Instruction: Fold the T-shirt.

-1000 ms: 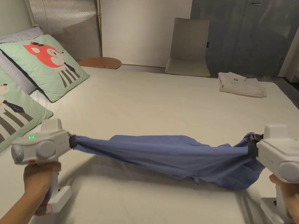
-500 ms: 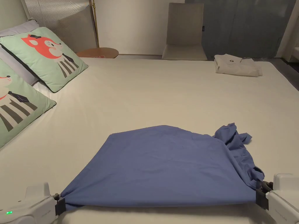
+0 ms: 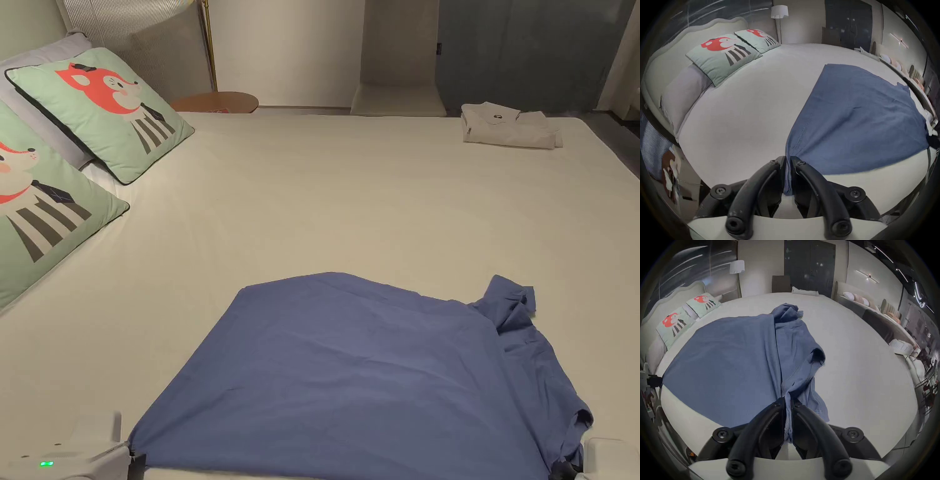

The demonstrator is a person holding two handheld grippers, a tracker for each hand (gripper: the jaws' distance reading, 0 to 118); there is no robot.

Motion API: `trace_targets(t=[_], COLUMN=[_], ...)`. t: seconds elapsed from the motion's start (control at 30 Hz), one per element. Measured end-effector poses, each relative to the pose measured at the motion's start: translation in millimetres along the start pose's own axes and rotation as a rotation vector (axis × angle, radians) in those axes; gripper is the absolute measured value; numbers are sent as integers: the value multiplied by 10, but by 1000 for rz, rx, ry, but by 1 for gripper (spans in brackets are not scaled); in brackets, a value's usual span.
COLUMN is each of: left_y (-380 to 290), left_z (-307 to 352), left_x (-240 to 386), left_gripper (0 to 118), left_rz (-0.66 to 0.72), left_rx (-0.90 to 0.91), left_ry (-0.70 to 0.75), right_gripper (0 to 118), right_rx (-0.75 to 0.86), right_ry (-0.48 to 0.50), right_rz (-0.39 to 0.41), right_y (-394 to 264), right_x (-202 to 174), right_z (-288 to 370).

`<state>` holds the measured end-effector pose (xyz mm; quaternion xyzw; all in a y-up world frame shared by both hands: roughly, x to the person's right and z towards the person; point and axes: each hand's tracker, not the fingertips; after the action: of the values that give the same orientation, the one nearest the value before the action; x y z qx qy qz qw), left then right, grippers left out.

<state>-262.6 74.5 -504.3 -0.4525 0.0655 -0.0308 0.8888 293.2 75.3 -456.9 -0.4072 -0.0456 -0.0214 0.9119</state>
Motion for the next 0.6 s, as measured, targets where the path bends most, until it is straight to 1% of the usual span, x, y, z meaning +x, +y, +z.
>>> trace_targets(t=[0.03,0.07,0.1,0.13,0.17,0.2,0.23,0.3,0.43,0.47,0.53,0.6], left_y=[15,52,102,167,243,337,440,641,959,1006,1088,1126], left_z=[3,19,51,89,184,264,367,558,925,998,1145,1210], left_x=[58,100,136,170,259,325,398,560,891,954,1081,1165], left_gripper=[7,17,36,67,88,104,109,108,108,108,108,105], left_rz=[-32,-43,-42,-44,-29,-8,16,33,40,43,61,53], left_rx=[-15,-14,7,41,84,129,188,288,496,543,644,717], left_ry=[20,32,35,29,8,-15,-51,-113,-180,-190,-217,-229], right_gripper=[8,12,24,59,84,104,115,114,114,114,114,114], right_rx=[4,20,54,96,134,186,250,357,539,578,654,709], right_ry=[1,8,19,28,27,24,22,34,41,33,-15,-67], right_rz=[-8,-19,-22,-24,-15,-13,-12,-10,-8,-3,10,22], right_y=[42,89,161,248,349,450,555,762,1080,1127,1204,1236], right_x=[-3,-16,-42,-55,-87,-130,-175,-258,-377,-397,-455,-488], right_z=[22,67,127,182,240,311,397,563,870,937,1106,1193])
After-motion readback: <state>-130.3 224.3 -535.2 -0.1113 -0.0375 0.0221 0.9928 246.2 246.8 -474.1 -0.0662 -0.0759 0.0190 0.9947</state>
